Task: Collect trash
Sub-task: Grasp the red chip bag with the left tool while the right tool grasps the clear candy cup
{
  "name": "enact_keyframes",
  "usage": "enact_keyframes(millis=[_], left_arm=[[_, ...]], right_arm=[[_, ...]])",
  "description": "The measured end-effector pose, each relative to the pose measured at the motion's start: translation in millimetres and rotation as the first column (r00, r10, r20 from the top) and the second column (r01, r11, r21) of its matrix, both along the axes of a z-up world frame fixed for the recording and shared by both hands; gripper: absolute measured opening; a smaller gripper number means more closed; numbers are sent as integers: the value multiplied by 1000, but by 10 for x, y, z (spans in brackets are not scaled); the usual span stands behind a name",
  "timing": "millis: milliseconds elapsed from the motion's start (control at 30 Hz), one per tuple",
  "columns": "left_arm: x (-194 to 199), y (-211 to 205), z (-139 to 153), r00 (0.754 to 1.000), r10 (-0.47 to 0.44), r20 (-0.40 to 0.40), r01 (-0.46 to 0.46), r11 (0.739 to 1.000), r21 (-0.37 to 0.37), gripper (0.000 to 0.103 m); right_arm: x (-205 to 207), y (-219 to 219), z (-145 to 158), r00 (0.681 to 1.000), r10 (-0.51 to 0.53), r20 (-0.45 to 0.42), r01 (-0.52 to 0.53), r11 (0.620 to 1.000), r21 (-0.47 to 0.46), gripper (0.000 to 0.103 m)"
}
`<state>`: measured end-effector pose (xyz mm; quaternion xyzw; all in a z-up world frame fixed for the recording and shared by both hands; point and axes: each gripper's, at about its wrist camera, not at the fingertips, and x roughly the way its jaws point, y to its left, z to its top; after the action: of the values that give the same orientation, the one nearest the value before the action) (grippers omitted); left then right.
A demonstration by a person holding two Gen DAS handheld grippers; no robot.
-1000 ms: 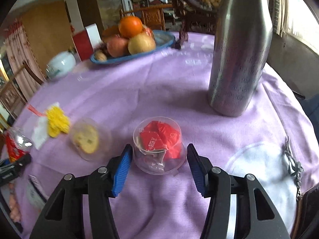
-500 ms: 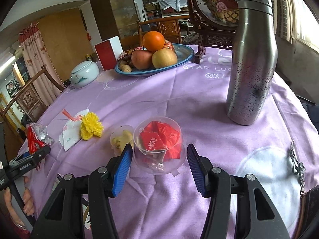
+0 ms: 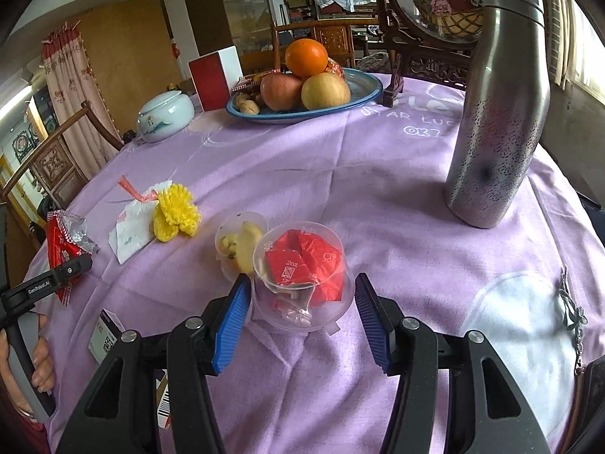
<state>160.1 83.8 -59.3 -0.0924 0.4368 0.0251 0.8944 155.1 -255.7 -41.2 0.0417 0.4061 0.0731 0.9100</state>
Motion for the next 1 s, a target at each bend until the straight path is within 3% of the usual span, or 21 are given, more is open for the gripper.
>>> enact_keyframes(millis=[233, 300, 433, 700, 1000], left_arm=[[-8, -19, -16, 1000, -11, -1, 12, 1000, 13, 87], [-53, -16, 44, 999, -20, 40, 20, 1000, 7, 81], [-159, 3, 161, 993, -25, 114, 26, 1000, -3, 81], [-288, 56, 289, 984, -26, 177, 31, 999, -29, 81], [-856, 337, 442, 977, 38, 208, -17, 994, -103, 80]], right_arm=[[14, 16, -37, 1000, 6, -16, -6, 1000, -10, 57], [8, 15, -41, 1000, 6, -15, -6, 1000, -9, 57], [4, 9, -26, 1000, 3, -7, -3, 1000, -4, 57], [-33, 18, -4, 1000, 5, 2, -5, 1000, 5, 57], [-134, 28, 109, 999, 25, 34, -27, 998, 48, 57]])
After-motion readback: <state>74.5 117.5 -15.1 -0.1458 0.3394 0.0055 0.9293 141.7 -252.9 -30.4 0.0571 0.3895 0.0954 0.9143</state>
